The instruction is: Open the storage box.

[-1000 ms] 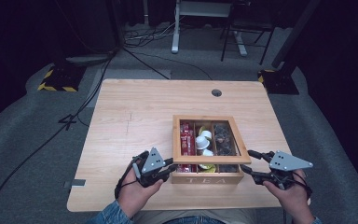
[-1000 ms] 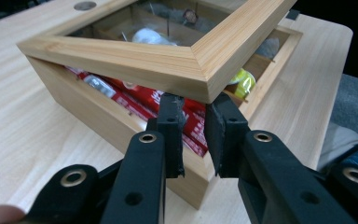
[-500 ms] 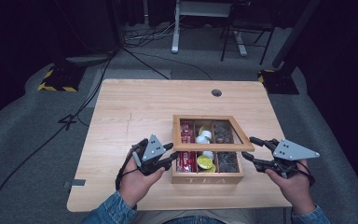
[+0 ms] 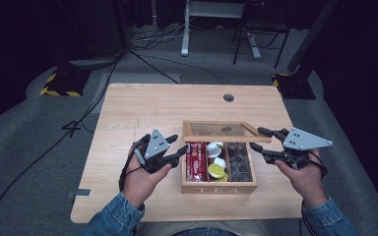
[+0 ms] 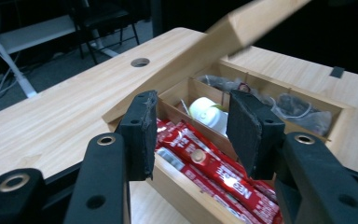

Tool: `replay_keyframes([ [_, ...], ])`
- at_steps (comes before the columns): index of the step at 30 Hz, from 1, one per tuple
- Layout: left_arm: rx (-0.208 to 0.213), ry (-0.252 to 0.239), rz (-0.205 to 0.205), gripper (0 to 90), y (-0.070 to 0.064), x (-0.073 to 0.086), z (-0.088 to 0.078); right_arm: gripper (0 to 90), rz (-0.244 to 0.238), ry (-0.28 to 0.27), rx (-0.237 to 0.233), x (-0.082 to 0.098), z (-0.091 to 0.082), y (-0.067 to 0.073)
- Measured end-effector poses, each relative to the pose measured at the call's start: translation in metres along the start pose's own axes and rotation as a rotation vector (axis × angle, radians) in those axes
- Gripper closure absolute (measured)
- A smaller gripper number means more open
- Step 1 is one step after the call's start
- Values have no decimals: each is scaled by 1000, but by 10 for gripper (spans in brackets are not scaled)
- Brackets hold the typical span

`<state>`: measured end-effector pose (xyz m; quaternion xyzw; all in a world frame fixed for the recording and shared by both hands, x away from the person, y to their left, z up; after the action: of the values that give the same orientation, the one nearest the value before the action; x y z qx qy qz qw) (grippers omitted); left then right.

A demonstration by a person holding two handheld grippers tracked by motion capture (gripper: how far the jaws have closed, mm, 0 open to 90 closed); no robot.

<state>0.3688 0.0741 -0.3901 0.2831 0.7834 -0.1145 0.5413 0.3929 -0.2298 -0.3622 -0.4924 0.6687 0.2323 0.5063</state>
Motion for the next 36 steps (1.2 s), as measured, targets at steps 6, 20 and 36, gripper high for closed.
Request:
replay_keyframes([
  [6, -33, 21, -2, 512, 11, 8, 1, 459, 22, -25, 0, -12, 2, -17],
  [20, -89, 94, -7, 479, 30, 37, -7, 458, 65, -77, 14, -36, 12, -60],
  [36, -73, 145, -27, 417, 44, 60, -7, 429, 155, -121, 68, -50, 34, -108],
])
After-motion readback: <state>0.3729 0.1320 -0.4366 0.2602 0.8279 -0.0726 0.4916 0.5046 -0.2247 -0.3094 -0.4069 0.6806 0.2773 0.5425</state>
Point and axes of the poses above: each handheld gripper's, and its own axes: z roughly forward along the jaws, x roughly out of its underside, y roughly to its left, the point moved 6 cm from there along z, roughly forward along the jaws, and after that the axes turned 12 degrees about -x, right-handed, at the moved point
